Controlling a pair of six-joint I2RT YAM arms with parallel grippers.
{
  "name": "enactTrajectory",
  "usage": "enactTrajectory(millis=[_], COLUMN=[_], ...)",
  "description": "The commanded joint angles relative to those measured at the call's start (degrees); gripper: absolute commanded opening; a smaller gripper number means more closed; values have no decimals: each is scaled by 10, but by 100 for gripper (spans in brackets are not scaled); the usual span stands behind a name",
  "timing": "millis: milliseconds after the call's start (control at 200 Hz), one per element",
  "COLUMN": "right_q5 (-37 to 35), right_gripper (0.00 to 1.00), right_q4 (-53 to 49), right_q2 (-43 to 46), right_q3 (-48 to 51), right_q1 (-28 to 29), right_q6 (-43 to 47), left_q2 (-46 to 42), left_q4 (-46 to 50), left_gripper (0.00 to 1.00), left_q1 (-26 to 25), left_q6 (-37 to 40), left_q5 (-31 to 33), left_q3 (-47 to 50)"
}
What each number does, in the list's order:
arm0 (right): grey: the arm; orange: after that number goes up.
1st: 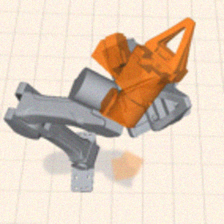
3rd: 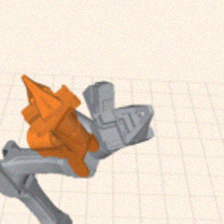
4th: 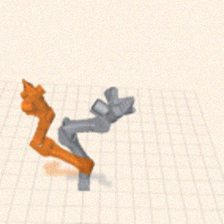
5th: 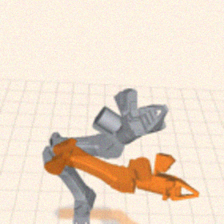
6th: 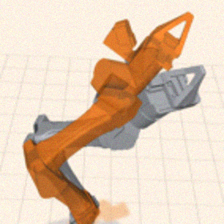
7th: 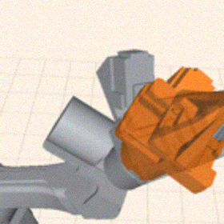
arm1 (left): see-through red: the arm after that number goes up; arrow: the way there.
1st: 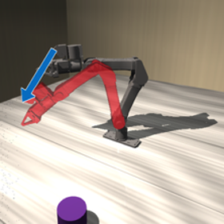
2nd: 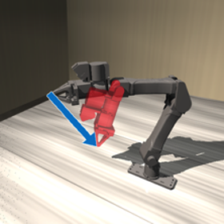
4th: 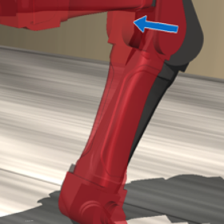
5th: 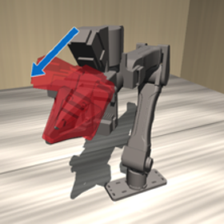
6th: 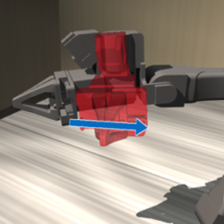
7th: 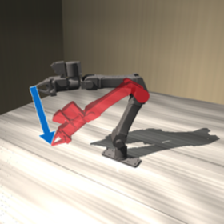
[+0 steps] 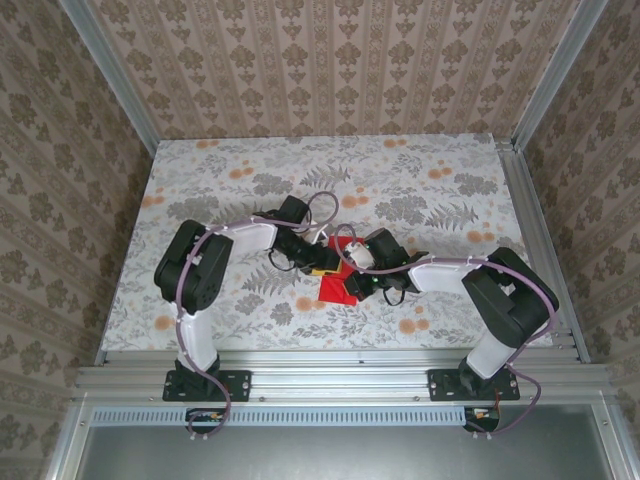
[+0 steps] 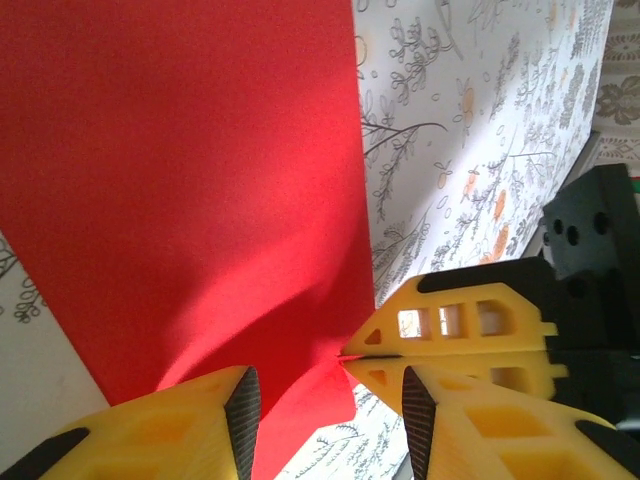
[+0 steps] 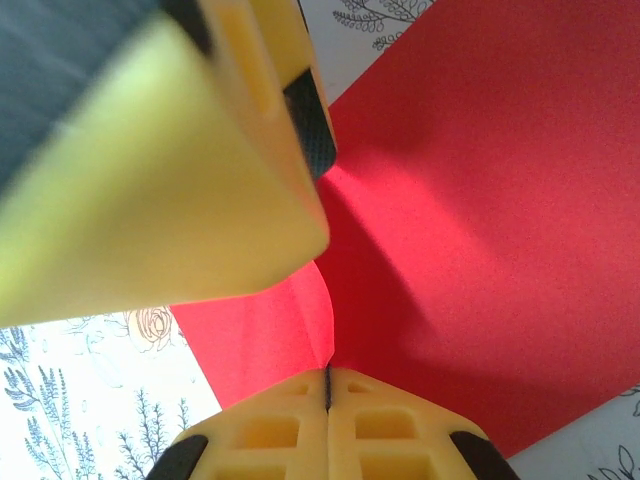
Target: Fold a paper plane with a square sheet of paper (pick it up from the middle)
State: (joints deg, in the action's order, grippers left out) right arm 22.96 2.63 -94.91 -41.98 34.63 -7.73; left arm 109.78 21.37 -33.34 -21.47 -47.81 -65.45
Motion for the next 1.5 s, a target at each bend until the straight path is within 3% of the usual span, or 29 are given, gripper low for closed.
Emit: enactTrajectory(millis=[0,635,840,1180,1495], right_q5=[10,27,73,156,168], right_gripper=[0,0,9,32,32], right_q4=[-3,17,68,189,166], right_q2=[-9,9,17,9,-18], right_q3=[3,16,35,72,58], right_q1=[-3,-3,-25,-65,-68], right_q6=[-4,-29,-90,-229,-272], left_q2=[-35,6,11,9,2], left_q4=[-6,-45,-45,-69,-106], left_gripper=[45,44,44,44,44], left_q1=[1,-19,-14,-6,1], left_q6=[-14,-28,-24,-38,-62], left_q5=[-12,-29,-26,-32,-48], left_q3=[10,43,48,58,73])
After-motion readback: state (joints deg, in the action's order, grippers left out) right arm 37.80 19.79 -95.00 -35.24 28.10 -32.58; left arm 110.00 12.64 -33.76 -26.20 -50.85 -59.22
